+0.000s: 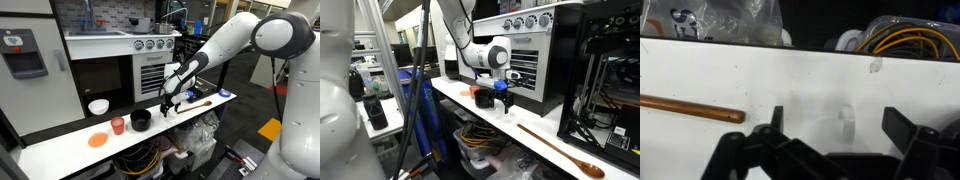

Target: Pour the contents of the white cup into the bowl

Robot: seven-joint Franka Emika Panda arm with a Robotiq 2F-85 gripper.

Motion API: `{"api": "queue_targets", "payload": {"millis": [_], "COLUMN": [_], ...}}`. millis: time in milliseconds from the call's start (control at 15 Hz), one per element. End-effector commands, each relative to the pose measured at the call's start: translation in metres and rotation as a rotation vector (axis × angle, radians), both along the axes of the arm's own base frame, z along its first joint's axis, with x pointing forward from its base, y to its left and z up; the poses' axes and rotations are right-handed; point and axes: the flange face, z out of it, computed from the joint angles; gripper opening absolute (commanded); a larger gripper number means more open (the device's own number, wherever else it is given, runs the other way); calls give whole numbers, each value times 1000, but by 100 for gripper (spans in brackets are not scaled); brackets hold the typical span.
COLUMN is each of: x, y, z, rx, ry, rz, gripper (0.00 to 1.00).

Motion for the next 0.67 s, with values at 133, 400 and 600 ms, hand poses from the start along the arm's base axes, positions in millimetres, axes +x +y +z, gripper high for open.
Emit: {"api": "queue_targets", "payload": {"millis": [133,400,600], "x": [10,9,7], "y": [5,8,11], "z": [-5,-4,-3], "rx": [-13,-15,-13], "ry": [-14,-16,-14], "rz": [30,39,48], "gripper": [100,100,72]}}
